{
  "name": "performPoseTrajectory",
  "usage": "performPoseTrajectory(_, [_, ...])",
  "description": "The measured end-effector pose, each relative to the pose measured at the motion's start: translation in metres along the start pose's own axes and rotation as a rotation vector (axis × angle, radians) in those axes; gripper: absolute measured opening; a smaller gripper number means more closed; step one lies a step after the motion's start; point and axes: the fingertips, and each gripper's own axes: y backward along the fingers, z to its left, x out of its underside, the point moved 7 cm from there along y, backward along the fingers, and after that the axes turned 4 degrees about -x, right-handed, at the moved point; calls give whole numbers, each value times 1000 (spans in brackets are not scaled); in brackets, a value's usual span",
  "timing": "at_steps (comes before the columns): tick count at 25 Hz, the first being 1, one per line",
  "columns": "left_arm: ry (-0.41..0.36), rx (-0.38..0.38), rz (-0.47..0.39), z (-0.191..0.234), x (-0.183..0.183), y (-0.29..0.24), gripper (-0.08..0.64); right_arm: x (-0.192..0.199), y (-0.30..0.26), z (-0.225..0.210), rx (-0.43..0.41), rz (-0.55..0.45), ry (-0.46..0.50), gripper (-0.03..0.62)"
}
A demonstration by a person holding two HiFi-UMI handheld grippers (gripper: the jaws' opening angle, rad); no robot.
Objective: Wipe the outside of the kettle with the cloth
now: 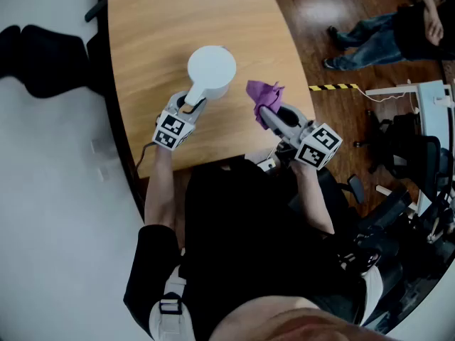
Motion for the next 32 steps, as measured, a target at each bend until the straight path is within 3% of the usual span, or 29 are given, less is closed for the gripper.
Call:
performPoseTrajectory(2, [-32, 15, -46, -44, -31, -37, 49, -18, 11, -18, 31, 80, 95, 61])
performPoseTrajectory(5, [-33, 2, -81, -73, -30, -57, 49, -18, -33, -1, -63, 249, 282, 61])
performPoseTrajectory(8, [-16, -20, -92, -76, -12, -47, 49, 32, -101, 43, -143, 521, 476, 61])
performPoseTrajectory(10, [-17, -26, -101, -82, -9, -37, 49, 86, -117, 45, -138, 721, 621, 61])
performPoseTrajectory(11, [-21, -21, -105, -85, -9, -34, 49, 105, -116, 40, -131, 779, 648, 60])
performPoseTrajectory(13, [-37, 2, -99, -89, -14, -35, 51, 104, -108, 31, -146, 773, 605, 58])
performPoseTrajectory(15, [-44, 28, -90, -87, -23, -45, 51, 72, -98, 9, -120, 706, 535, 60])
performPoseTrajectory(18, [-27, 59, -95, -77, -30, -57, 52, 17, -79, -47, 80, 577, 489, 60])
performPoseTrajectory(20, [-23, 79, -106, -66, -36, -42, 52, -18, -81, -40, 244, 503, 546, 60])
performPoseTrajectory(21, [-27, 88, -119, -59, -43, -28, 51, -31, -91, -16, 274, 468, 590, 58])
performPoseTrajectory(23, [-41, 97, -160, -45, -57, -2, 52, -25, -123, 45, 179, 440, 660, 58])
performPoseTrajectory(24, [-48, 96, -179, -44, -55, 5, 52, 0, -137, 68, 104, 473, 707, 58])
performPoseTrajectory(26, [-52, 87, -203, -58, -30, 5, 51, 76, -143, 82, 15, 598, 824, 60])
performPoseTrajectory(28, [-49, 85, -209, -78, 4, -3, 51, 126, -125, 71, -13, 640, 864, 60])
performPoseTrajectory(30, [-58, 90, -209, -89, 6, -7, 51, 116, -101, 57, -19, 591, 847, 58])
performPoseTrajectory(32, [-66, 91, -203, -91, -6, -11, 51, 80, -77, 31, 29, 541, 820, 58])
